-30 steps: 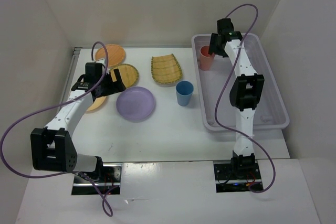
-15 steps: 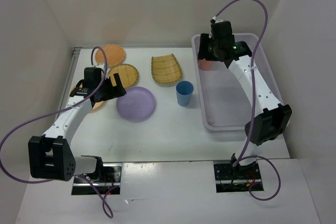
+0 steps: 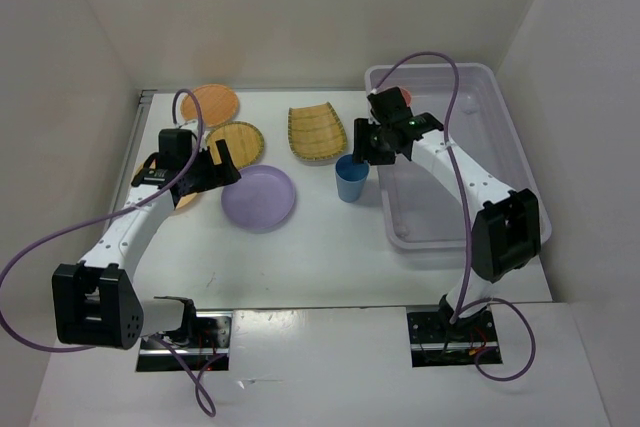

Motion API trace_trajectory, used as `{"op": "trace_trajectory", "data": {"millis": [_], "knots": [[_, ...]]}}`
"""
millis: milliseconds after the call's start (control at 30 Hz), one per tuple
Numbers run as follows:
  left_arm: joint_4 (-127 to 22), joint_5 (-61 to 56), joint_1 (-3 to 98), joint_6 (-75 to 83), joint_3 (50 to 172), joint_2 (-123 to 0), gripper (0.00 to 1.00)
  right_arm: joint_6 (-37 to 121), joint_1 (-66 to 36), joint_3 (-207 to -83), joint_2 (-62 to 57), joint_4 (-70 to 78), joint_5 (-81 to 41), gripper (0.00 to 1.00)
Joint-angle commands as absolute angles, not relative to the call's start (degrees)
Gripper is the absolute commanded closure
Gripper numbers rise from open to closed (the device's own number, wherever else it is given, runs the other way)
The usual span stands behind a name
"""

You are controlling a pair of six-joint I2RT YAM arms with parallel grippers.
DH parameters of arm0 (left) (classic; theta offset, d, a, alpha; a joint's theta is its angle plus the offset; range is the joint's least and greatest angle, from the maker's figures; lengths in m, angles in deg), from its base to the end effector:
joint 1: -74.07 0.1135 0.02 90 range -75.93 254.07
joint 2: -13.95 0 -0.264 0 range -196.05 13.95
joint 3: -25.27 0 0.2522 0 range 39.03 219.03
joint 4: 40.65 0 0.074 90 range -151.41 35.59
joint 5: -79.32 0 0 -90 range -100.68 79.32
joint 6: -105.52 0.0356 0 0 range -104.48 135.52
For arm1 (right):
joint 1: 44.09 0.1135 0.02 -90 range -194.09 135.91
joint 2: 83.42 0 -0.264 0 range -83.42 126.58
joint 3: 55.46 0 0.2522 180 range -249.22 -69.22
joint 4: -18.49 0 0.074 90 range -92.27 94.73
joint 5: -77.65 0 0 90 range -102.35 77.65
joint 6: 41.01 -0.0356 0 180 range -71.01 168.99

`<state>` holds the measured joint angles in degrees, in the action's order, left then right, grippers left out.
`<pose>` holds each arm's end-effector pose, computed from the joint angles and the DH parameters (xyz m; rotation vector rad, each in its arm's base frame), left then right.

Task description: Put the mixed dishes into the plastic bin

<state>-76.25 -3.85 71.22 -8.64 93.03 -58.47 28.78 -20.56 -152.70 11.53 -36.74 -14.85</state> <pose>0.2745 -0.0179 0.2740 -0.3621 2.2680 -0.3817 0.3302 0.1455 0.2992 -0.0919 2.5309 0.3675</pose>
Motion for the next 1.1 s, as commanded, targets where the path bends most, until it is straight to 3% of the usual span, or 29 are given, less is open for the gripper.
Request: {"op": "trace_trajectory", "data": {"millis": [0,367,800,1067], "knots": [[-74.6,-2.9,71.5,-8.7,92.7,-56.7,0.0,26.9,-19.1,-152.0,8.6,-32.1,-15.0,0.43],[-74.6,-3.4,71.5,-8.7,92.7,-55.7,0.0,27.5,-18.1,-152.6,10.2,-33.9,-8.6,0.46],[-74.6,-3.9,71.5,-8.7,92.7,-55.7,0.0,28.1,-18.1,-150.2,13.8,-33.3,-9.1,0.46],[-74.6,-3.9,71.5,-8.7,92.7,-55.7,0.0,28.1,-17.0,-150.7,16.2,-32.8,-8.5,0.56]]}}
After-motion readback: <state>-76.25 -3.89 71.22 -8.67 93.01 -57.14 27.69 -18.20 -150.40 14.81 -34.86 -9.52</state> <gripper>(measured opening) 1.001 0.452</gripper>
